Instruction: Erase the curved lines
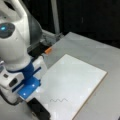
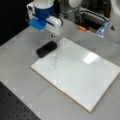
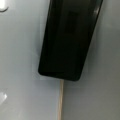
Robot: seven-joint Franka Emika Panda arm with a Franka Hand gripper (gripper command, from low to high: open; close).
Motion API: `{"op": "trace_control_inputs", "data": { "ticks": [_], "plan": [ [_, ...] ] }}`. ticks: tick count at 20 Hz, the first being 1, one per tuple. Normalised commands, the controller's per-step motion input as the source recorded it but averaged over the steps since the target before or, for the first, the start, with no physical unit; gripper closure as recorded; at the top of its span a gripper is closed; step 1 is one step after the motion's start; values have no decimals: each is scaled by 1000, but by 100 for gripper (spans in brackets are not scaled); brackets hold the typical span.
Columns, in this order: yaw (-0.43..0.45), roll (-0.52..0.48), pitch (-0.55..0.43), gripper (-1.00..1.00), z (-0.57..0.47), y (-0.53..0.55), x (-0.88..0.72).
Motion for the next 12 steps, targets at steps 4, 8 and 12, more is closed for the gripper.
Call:
{"op": "trace_control_inputs", "data": {
  "ticks": [4,8,12],
  "plan": [
    [-106,201,82,-100,33,-64,360],
    [-117,200,66,-100,-18,-86,363],
    [-158,74,69,-100,-10,-133,271]
  ]
}}
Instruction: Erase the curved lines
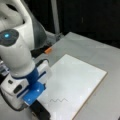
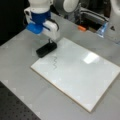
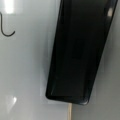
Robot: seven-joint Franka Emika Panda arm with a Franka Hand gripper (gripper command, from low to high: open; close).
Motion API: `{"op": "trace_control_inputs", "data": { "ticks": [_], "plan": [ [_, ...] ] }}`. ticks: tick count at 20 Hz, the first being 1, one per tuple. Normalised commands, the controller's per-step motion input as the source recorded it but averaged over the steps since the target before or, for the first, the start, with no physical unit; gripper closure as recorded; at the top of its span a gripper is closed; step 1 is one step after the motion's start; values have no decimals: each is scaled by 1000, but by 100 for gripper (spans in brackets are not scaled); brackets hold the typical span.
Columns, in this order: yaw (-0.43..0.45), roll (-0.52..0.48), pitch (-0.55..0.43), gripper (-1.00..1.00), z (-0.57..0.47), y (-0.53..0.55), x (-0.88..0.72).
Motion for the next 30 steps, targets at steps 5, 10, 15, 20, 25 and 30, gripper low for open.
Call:
{"op": "trace_control_inputs", "data": {
  "ticks": [5,10,15,20,25,30],
  "plan": [
    [-182,-51,71,-100,-22,-161,138],
    [-75,-141,78,-100,-62,-209,115],
    [-17,-184,96,-100,-83,-75,123],
    [46,-117,100,-100,-72,65,113],
    [65,-52,71,-100,-107,127,83],
    [76,-28,75,-100,-45,16,-3]
  ]
}}
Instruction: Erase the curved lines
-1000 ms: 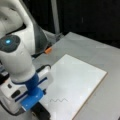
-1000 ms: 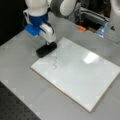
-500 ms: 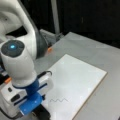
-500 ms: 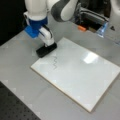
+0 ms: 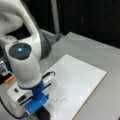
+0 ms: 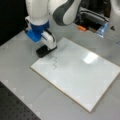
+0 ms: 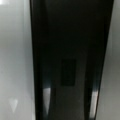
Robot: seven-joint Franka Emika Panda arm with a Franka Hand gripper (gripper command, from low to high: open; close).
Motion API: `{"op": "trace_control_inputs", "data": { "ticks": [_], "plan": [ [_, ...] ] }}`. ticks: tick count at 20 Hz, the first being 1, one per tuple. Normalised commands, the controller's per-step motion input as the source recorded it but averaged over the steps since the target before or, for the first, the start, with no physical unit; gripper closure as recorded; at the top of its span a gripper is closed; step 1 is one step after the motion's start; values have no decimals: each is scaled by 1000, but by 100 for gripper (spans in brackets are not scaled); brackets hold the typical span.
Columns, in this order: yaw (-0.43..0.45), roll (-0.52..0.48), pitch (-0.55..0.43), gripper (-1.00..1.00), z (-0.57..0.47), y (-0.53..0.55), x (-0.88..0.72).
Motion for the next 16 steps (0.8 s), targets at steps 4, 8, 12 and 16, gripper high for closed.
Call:
{"op": "trace_control_inputs", "data": {
  "ticks": [4,8,12,16],
  "plan": [
    [114,-37,71,-100,-39,-110,-19],
    [139,-40,67,-100,-61,-155,-14],
    [144,-31,53,-100,-76,-108,-21],
    [146,1,54,-100,-78,-43,-46]
  ]
}}
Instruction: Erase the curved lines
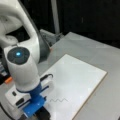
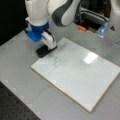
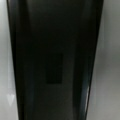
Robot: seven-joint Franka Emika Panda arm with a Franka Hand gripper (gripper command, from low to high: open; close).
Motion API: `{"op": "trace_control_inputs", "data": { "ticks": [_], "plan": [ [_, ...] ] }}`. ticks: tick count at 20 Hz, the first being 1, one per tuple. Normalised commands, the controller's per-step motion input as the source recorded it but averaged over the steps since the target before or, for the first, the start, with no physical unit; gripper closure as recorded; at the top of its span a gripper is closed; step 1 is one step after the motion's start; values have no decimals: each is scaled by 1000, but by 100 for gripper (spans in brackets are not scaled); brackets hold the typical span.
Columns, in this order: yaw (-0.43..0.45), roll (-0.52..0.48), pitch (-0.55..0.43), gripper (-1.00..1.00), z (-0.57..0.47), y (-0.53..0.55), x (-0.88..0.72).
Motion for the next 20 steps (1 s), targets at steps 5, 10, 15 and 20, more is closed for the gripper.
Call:
{"op": "trace_control_inputs", "data": {
  "ticks": [5,10,15,20],
  "plan": [
    [139,53,59,-100,-105,9,-57],
    [103,72,37,-100,-106,-27,8],
    [51,83,-13,-100,-118,-31,49],
    [19,100,-58,-100,-95,-25,71]
  ]
}}
